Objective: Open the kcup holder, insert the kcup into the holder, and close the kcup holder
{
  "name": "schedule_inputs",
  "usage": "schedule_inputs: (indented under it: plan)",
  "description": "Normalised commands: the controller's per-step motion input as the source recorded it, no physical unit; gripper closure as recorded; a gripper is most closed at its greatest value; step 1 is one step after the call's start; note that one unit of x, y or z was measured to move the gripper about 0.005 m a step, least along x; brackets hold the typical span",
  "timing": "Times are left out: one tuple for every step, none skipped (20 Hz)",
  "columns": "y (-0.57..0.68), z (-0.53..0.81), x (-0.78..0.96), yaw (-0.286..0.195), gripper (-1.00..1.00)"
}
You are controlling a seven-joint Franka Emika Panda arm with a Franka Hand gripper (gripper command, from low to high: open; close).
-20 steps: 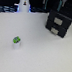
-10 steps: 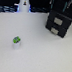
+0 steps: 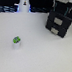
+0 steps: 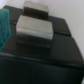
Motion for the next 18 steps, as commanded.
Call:
schedule_inputs:
  plan:
    - [0.45,-0.37,-0.12,-0.157,-1.0]
    - [0.45,-0.37,-0.13,-0.157,-1.0]
    - [0.45,-0.37,-0.15,-0.157,-1.0]
    - [0.41,-0.37,-0.15,-0.153,-1.0]
    - [0.34,-0.37,-0.15,-0.141,-1.0]
    - [0.29,-0.37,-0.16,-0.128,-1.0]
    - [0.25,-0.37,-0.16,-0.112,-1.0]
    - [0.21,-0.39,-0.15,-0.09,-1.0]
    - [0.2,-0.4,-0.16,-0.071,-1.0]
    - [0.18,-0.39,-0.24,-0.031,-1.0]
    - [0.13,-0.4,-0.27,-0.029,-1.0]
    - [0.07,-0.39,-0.32,-0.022,-1.0]
    - [0.03,-0.38,-0.35,-0.02,-1.0]
    - [0.01,-0.38,-0.37,-0.018,-1.0]
    - [0.01,-0.38,-0.37,-0.018,-1.0]
    - [0.01,-0.38,-0.36,-0.021,-1.0]
    - [0.02,-0.38,-0.33,-0.024,-1.0]
    - [0.03,-0.37,-0.31,-0.024,-1.0]
